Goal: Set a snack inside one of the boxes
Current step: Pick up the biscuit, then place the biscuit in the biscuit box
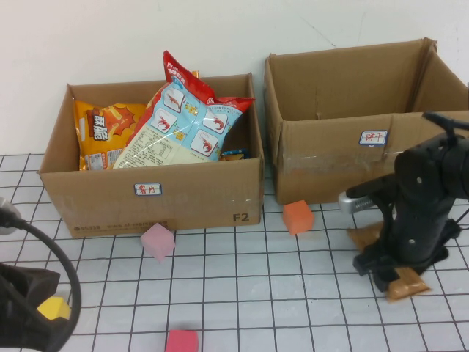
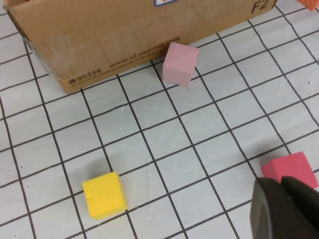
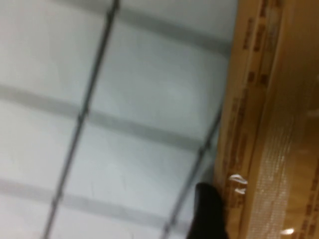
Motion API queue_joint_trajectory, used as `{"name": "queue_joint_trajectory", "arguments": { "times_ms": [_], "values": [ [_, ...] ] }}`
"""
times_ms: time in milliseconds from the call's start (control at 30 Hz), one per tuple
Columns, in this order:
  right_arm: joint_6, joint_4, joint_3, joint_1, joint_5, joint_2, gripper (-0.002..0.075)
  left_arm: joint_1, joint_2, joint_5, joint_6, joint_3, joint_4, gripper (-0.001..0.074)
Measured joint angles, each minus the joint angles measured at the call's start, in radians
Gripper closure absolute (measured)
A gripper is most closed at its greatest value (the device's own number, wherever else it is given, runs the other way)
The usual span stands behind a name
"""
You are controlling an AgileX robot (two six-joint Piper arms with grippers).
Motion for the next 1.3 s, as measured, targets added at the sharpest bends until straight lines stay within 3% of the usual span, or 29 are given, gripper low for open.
{"name": "queue_joint_trajectory", "arguments": {
  "times_ms": [167,467,567,700,900,1000,1167,1300],
  "values": [
    [-0.087,0.03,-0.015,0.01,0.125,-0.069,0.0264,0.0,0.0,0.0,0.0,0.0,0.0,0.0736],
    [-0.128,0.077,-0.036,0.068,0.15,-0.324,0.0264,0.0,0.0,-0.011,0.0,0.0,-0.049,0.0736],
    [-0.13,0.071,-0.072,0.072,0.041,-0.407,0.0264,0.0,0.0,-0.028,-0.003,0.0,-0.049,0.0736],
    [-0.131,-0.036,-0.106,0.072,-0.245,-0.438,0.0264,0.0,0.0,-0.04,-0.003,0.0,-0.049,0.0736],
    [-0.073,-0.136,-0.116,0.022,-0.673,-0.311,0.0264,0.0,0.0,-0.04,-0.003,0.0,-0.049,0.0736],
    [0.001,-0.129,-0.117,-0.007,-0.71,-0.218,0.0264,0.0,0.0,-0.04,-0.003,0.0,-0.049,0.0736],
    [0.09,-0.098,-0.126,-0.036,-0.644,-0.155,0.0164,0.0,0.0,-0.042,0.011,0.0,-0.049,0.0736],
    [0.059,-0.105,-0.133,-0.036,-0.611,-0.201,0.0195,0.0,-0.002,-0.056,0.011,0.0,-0.027,0.0736]
  ]
}}
